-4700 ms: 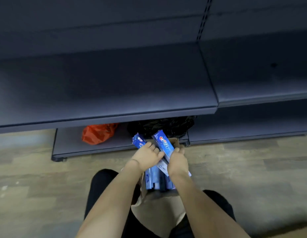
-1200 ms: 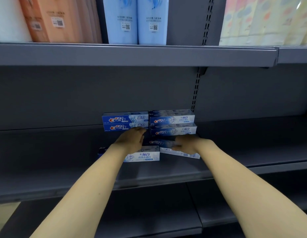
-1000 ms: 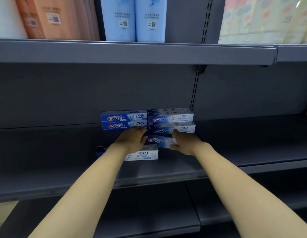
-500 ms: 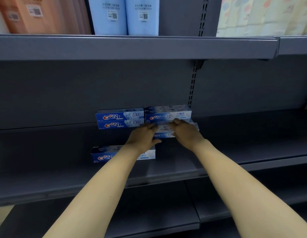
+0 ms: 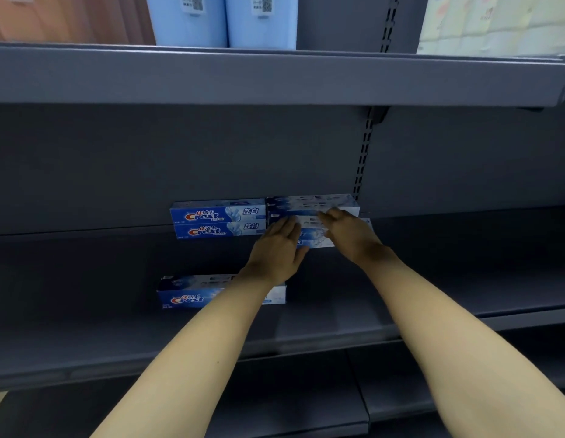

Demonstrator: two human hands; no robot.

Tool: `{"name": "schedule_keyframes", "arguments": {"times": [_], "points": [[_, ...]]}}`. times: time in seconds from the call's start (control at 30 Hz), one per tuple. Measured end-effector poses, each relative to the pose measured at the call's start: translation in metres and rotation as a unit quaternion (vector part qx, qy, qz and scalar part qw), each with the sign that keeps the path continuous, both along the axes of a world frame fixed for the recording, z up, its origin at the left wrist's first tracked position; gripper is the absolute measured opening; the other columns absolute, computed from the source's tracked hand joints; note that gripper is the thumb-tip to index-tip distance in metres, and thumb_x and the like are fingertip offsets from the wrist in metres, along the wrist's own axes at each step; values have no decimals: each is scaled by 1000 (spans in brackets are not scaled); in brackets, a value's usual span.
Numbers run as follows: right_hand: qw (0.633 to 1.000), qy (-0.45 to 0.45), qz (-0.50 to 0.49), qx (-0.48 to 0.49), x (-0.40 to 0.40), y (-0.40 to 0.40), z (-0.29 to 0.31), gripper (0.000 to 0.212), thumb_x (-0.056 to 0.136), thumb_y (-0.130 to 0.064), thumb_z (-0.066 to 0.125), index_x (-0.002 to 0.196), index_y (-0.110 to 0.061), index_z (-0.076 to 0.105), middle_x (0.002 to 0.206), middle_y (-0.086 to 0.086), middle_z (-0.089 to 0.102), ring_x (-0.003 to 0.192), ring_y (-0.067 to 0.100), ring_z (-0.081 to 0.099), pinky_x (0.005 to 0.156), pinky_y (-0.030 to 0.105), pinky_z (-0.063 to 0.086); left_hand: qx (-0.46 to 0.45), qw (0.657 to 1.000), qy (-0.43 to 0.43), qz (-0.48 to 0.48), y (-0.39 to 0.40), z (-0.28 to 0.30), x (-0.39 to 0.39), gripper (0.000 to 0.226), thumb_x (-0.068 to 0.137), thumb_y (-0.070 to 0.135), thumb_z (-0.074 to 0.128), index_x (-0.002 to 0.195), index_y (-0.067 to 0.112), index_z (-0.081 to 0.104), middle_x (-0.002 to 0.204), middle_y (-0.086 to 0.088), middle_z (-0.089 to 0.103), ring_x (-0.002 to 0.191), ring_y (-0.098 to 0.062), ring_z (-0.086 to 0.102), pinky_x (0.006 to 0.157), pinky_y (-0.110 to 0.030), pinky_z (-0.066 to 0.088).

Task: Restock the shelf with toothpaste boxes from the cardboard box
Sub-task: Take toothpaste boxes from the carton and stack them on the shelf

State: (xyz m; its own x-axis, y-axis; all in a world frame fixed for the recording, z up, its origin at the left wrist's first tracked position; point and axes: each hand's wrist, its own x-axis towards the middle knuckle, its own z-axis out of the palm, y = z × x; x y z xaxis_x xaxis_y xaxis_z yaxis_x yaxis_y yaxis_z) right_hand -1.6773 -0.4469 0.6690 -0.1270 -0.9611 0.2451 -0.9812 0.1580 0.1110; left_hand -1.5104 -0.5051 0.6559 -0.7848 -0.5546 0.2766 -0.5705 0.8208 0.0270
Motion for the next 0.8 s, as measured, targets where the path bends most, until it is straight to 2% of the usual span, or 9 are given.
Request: {"name": "schedule_keyframes", "arguments": {"times": [0.23,0.37,0.67,0.8], "points": [[999,-15,29,-28,-7,-11,-5,53,94,-8,53,143,-7,36,148,11,38,136,24,37,105,34,38,1,1000,-7,8,-6,1,-6,61,101,40,30,149,3,20,156,-10,19,145,-22,14,118,-29,7],[999,-10,27,-26,-8,-15,-6,56,94,-11,53,146,-7,31,151,10,32,140,22,31,109,31,33,21,1000,-17,8,-10,4,-9,64,101,42,29,149,2,17,157,-12,17,145,-24,12,118,-31,6],[1000,-9,-25,13,-12,-34,-7,58,94,-12,52,147,-12,29,153,13,26,144,26,21,111,39,34,89,996,-23,-14,-24,14,-10,62,101,38,33,150,4,14,158,-8,11,146,-21,8,119,-29,5],[997,-24,-72,-8,1,-32,-3,58,94,-10,51,147,-10,28,154,14,20,144,30,15,117,38,23,69,997,-43,-16,-32,18,10,57,101,37,34,151,13,18,159,-5,-2,147,-21,-1,118,-33,1]]}}
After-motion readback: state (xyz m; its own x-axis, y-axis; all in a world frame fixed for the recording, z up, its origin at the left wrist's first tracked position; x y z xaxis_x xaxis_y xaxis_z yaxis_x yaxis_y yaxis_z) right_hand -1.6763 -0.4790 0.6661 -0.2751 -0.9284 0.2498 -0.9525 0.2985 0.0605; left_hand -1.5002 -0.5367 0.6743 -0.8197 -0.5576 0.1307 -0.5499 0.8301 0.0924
